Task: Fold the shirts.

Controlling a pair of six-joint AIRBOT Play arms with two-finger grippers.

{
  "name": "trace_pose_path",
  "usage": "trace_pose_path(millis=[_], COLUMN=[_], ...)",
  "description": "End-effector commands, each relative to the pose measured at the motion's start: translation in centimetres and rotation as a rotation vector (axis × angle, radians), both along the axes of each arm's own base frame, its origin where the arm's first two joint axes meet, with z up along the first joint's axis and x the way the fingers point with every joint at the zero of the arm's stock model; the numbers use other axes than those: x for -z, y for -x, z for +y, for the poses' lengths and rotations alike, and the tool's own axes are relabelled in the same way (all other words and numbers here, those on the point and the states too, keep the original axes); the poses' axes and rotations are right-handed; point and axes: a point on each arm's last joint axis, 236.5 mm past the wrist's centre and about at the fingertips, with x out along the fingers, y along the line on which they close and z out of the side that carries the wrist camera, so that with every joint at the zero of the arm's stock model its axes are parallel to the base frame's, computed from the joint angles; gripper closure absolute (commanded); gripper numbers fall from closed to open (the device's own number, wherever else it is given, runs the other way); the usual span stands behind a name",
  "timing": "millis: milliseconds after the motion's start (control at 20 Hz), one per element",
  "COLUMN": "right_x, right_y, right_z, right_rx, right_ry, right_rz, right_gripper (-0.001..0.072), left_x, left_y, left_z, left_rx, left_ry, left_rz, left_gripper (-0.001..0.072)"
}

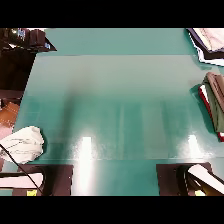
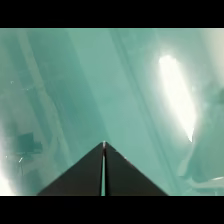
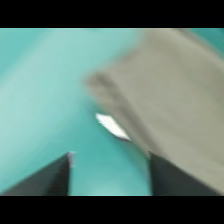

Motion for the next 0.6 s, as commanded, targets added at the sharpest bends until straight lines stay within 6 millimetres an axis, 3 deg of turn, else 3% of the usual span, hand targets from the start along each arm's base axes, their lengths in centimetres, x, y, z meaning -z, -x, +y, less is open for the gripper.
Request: trace_pose_path(millis=[0, 50, 100, 300, 550], right_x=[-3.9, -4.2, -4.6, -5.1, -5.0], right_y=[-3.4, -4.0, -4.6, -5.6, -5.6], right_z=[6.4, 8.3, 10.5, 18.9, 26.1], right_rx=[-0.152, -0.204, -0.259, -0.478, -0.669], right_ry=[-0.035, -0.03, -0.027, -0.027, -0.014], right_rz=[-0.152, -0.156, -0.161, -0.161, -0.149], right_gripper=[0.0497, 0.0647, 0.0691, 0.0691, 0.0691], left_x=[-0.4, -0.6, -0.7, -0.8, -0.8], left_y=[-0.5, -0.8, -0.9, -1.1, -1.1], left_z=[0.0, 0.1, 0.1, 0.1, 0.1], left_rx=[-0.012, -0.019, -0.023, -0.028, -0.027], left_ry=[0.006, 0.01, 0.013, 0.015, 0.015], left_rz=[-0.022, -0.034, -0.043, -0.051, -0.051], left_gripper=[0.0678, 0.0678, 0.0677, 0.0677, 0.0677])
